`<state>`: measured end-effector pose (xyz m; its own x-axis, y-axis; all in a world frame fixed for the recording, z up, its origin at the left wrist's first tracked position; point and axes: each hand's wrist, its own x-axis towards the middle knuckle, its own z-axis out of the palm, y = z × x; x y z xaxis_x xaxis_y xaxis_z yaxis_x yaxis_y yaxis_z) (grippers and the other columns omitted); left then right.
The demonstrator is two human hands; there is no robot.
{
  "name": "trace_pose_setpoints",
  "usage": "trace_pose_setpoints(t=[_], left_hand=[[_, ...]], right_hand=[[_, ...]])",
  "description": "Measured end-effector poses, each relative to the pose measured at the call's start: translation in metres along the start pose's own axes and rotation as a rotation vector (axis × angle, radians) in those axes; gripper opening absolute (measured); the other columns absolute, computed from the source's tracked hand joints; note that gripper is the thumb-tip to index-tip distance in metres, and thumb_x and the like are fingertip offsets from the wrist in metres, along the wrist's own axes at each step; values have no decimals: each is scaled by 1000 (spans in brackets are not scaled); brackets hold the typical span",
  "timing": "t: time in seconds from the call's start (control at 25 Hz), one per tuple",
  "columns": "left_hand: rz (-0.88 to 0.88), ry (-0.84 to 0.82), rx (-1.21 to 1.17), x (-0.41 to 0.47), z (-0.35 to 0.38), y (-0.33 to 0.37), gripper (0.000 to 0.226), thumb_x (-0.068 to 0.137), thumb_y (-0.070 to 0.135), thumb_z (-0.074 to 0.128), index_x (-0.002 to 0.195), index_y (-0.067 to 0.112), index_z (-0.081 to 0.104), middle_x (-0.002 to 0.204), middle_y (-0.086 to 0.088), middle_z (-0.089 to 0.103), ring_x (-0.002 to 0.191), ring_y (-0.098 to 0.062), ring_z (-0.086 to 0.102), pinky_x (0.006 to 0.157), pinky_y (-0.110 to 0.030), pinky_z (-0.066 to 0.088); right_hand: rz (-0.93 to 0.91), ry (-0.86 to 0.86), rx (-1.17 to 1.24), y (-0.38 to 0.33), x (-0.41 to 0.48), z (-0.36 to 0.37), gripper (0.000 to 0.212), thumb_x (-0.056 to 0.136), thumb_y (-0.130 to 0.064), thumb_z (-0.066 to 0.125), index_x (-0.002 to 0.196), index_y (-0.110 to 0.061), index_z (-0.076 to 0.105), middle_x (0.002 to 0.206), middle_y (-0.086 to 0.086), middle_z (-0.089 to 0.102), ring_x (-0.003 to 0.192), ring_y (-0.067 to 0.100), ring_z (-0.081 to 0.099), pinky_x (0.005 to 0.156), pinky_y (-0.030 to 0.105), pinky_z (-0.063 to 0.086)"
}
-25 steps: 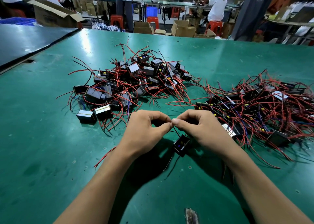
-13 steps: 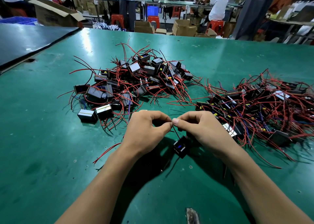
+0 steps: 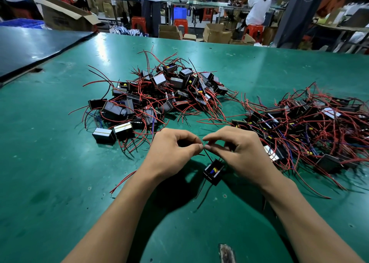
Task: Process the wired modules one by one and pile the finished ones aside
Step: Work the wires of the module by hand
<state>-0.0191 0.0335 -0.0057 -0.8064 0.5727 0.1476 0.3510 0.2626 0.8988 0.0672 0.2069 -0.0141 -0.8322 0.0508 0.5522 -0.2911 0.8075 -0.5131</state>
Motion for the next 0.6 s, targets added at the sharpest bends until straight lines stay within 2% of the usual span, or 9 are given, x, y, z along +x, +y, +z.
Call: trace_pose_setpoints(t=[0.08,0.16,0.24,0.28,0.44,0.6], left_hand=[[13,-8,19,0,0,-1,5,80,12,77,78,17,79,59,9,68,52,0,56,56,-15,44],[42,0,38,-1,0,0,5,80,13,78,78,17,79,58,12,67,50,6,53,56,-8,40],[95,31,74,-2,0,1,4,80,14,77,79,18,79,66,9,71,60,2,61,62,-11,45],[121,49,83,-2,0,1,4,81,15,77,80,18,79,69,7,73,65,-2,64,66,-15,48],[176,81,100,-4,3,1,5,81,15,77,82,20,79,71,7,73,70,-8,68,73,-26,54],[211,57,132,-4,5,-1,6,81,17,77,83,23,78,73,11,73,72,-6,68,74,-27,54]], right_hand=[[-12,-3,-22,1,1,-1,12,85,-21,79,95,-16,79,84,-7,71,64,10,60,56,31,49],[15,-14,-28,-1,1,-3,9,86,-24,78,92,-17,79,82,-9,70,63,12,59,57,29,47],[117,-17,23,-5,1,-3,2,86,-25,78,86,-24,76,76,-14,68,60,7,55,58,19,41],[205,-17,74,-8,1,-1,7,87,-26,77,81,-27,74,73,-15,67,58,4,53,57,16,39],[564,-61,402,-16,6,1,16,88,-19,72,72,-17,72,58,-7,58,53,2,47,55,14,36],[732,-112,544,-18,10,-2,22,85,-17,71,63,-17,70,54,-10,51,45,0,38,47,12,30]])
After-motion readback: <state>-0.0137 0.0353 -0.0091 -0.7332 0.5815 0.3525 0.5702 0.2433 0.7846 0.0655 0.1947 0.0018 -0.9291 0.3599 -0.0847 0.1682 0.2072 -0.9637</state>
